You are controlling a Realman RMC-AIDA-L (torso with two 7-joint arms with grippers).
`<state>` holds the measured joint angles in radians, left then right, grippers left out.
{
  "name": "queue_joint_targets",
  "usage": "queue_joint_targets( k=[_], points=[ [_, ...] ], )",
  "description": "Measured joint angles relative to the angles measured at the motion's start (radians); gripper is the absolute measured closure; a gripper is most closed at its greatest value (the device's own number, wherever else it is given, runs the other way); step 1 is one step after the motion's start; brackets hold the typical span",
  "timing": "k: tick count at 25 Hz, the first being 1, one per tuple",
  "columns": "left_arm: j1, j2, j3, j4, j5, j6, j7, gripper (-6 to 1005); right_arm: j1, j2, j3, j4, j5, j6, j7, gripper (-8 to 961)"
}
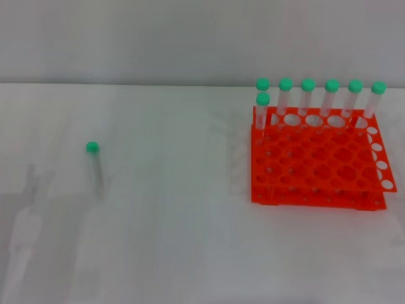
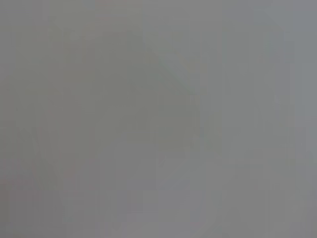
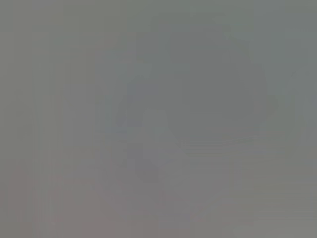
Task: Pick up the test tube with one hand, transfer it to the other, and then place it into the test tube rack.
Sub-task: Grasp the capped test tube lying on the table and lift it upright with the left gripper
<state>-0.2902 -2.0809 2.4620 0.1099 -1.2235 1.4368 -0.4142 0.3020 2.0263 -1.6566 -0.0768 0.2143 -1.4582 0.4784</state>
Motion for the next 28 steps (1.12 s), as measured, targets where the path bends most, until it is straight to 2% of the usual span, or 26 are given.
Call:
queue_joint_targets(
  k=[12, 25, 28],
  points=[
    [-0.012, 0.0, 0.011, -0.009, 0.047, -0.055, 0.0, 119, 0.012, 0.001, -0.007, -0.003, -0.008, 0.049, -0.101, 81],
    [0.004, -0.007, -0.001, 0.05, 0.008, -0.101, -0.016, 117, 0.022, -0.003, -0.003, -0.004, -0.005, 0.053, -0.102, 81],
    [0.004, -0.007, -0.004, 0.062, 0.002, -0.105, -0.064, 117, 0.02, -0.004, -0.001, -0.005, -0.003, 0.053, -0.103, 81]
  ],
)
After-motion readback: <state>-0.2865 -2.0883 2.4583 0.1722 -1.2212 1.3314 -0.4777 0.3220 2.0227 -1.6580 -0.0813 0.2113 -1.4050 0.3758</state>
